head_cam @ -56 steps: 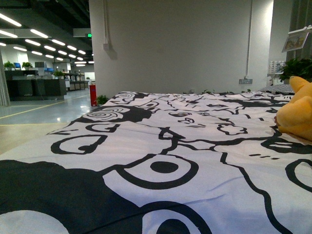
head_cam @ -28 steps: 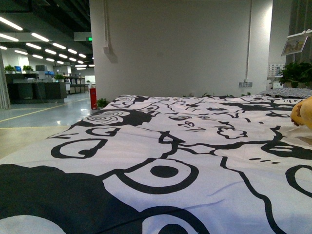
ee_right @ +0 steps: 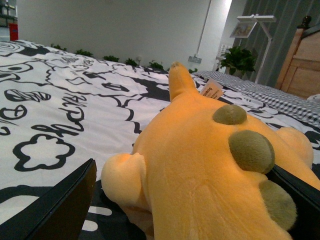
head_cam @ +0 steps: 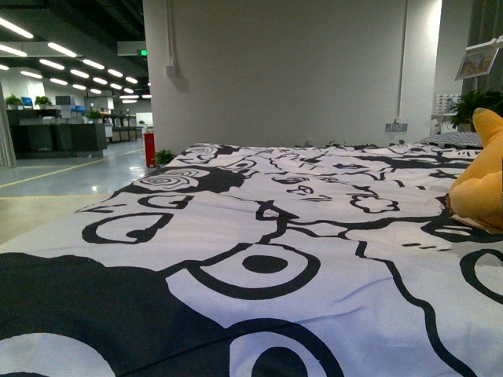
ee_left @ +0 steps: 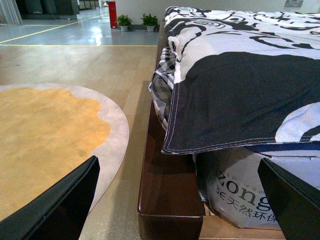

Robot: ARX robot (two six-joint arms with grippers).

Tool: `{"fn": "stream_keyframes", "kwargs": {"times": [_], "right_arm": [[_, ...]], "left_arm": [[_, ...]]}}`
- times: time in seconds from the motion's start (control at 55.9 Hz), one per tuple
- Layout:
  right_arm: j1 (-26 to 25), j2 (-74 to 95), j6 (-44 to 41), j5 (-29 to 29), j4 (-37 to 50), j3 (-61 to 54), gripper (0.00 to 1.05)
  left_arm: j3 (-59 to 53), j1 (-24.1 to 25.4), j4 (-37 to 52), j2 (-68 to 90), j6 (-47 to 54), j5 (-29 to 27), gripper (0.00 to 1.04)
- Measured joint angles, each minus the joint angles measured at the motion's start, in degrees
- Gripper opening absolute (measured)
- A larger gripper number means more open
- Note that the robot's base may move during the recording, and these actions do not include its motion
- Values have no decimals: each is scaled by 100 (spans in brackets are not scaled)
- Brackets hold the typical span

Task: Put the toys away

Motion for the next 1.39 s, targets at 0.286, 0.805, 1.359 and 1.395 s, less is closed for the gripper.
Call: {"fn": "stream_keyframes", "kwargs": {"times": [0.286, 0.805, 1.359, 1.395], "right_arm": [[44, 59, -243, 24, 308, -181, 64], [-127, -96, -280, -212, 435, -267, 6], [-1458, -1082, 780, -1790, -935, 234, 6], [-1604, -1176, 925, -1943, -1036, 278, 6]], "left_arm": [[0, 0, 0, 0, 0, 0, 98], [0, 0, 0, 0, 0, 0, 98], [0, 0, 0, 0, 0, 0, 98], [0, 0, 0, 0, 0, 0, 98]]}}
